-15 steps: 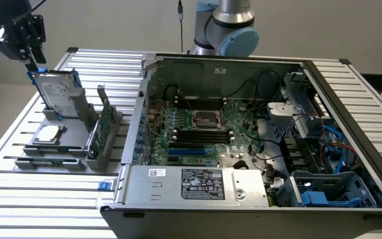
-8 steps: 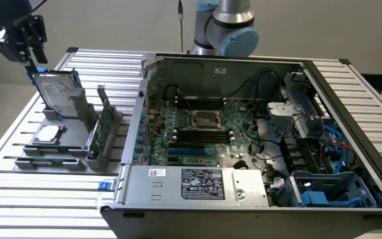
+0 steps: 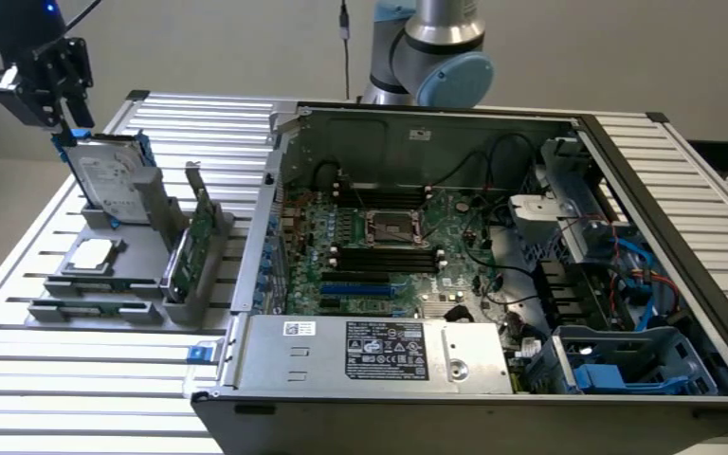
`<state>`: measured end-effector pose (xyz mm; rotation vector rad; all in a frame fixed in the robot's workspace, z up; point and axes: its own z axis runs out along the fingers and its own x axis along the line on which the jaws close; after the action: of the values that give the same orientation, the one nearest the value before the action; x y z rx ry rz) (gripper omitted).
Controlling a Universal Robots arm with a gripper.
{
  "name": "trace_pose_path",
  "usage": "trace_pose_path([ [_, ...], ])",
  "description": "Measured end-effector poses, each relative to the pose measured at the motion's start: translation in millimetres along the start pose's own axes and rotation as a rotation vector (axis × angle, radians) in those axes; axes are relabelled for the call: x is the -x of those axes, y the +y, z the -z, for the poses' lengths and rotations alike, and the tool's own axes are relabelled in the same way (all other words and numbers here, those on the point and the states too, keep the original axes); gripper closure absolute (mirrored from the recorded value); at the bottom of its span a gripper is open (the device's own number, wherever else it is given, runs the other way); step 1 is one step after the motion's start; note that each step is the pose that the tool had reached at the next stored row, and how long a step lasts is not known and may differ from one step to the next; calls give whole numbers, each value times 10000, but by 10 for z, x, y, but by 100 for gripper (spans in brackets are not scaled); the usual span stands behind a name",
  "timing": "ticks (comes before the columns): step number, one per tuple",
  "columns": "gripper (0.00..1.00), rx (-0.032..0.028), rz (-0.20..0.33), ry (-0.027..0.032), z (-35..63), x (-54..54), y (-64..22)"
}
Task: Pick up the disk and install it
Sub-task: 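Pick up the disk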
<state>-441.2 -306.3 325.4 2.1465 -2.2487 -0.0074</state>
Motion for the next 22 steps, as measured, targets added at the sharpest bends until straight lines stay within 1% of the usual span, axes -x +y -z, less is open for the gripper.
trace_pose_path([
  [6,50,15,78,3,-109,2,-3],
  [17,50,14,223,6,-304,6,-3],
  [22,50,18,242,8,-330,14,6],
])
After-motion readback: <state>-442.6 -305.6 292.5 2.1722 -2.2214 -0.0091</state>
